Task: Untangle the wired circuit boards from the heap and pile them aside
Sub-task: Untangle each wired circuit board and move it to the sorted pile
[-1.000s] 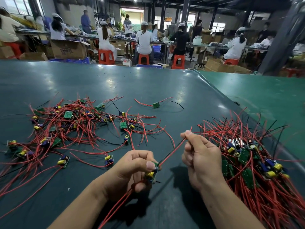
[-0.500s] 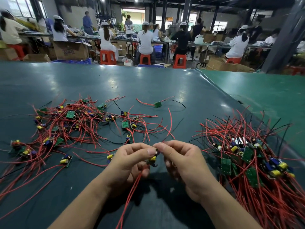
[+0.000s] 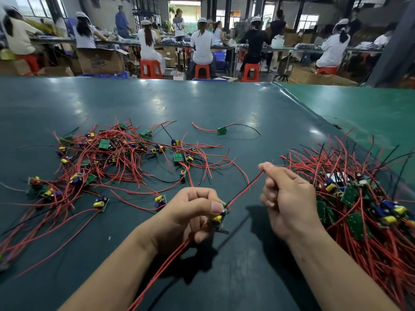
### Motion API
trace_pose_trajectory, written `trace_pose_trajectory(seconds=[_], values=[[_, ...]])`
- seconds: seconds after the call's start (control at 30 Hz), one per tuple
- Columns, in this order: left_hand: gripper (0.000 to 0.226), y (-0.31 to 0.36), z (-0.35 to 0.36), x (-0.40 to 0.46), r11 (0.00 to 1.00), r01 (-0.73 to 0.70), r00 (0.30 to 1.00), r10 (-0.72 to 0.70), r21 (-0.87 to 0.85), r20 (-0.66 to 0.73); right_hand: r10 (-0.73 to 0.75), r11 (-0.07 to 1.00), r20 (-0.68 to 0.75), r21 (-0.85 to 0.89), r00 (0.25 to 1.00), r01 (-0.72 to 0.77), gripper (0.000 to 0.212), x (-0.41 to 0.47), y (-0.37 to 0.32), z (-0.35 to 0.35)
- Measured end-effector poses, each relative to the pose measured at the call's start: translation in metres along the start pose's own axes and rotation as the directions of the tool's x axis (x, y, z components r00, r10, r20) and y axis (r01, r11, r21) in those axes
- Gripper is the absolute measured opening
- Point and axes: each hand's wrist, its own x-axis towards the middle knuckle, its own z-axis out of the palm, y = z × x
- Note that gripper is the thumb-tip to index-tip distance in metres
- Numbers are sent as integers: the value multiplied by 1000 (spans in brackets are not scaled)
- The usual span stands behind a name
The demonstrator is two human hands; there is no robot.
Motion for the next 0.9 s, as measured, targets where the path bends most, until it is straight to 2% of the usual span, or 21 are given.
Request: trace_pose_trajectory(seconds=[0.1,0.17,0.2,0.27,0.3,0.4,0.47,0.53,0.57,0.67,0.8,0.9], values=[[21,1,-5,-3,994,-15,999,20,-108,45,-40,997,-75,65,996,45,20,5,0,-5],[36,5,-6,-5,982,-54,996,65,-184,59,-60,998,-104,9,993,61,19,8,-4,-9],[42,6,-7,-5,976,-84,996,90,-202,21,-64,996,-90,-63,994,58,17,8,-4,-10],[50,10,-9,-3,962,-151,986,132,-229,-97,-58,973,25,-220,998,62,12,1,-1,-7],[55,12,-10,-2,945,-182,979,148,-273,-140,-43,957,129,-280,991,78,9,-6,2,-4],[78,14,-12,-1,874,-227,972,176,-429,-156,32,902,449,-398,893,167,15,-26,10,8],[63,13,-10,0,881,-255,964,203,-398,-170,56,918,478,-370,877,143,23,-33,11,13],[32,10,-5,2,897,-271,956,210,-348,-205,63,962,375,-268,925,43,28,-32,10,15],[25,8,-3,3,909,-268,954,204,-319,-220,76,975,321,-223,944,-3,27,-31,10,16],[24,4,1,5,942,-236,962,191,-240,-196,102,987,239,-147,966,-68,21,-30,10,18],[30,2,7,5,961,-170,977,137,-217,-161,44,988,216,-155,975,-10,11,-29,10,17],[20,-2,7,9,946,-280,932,227,-163,-284,54,992,224,-127,973,-26,12,-30,13,18]])
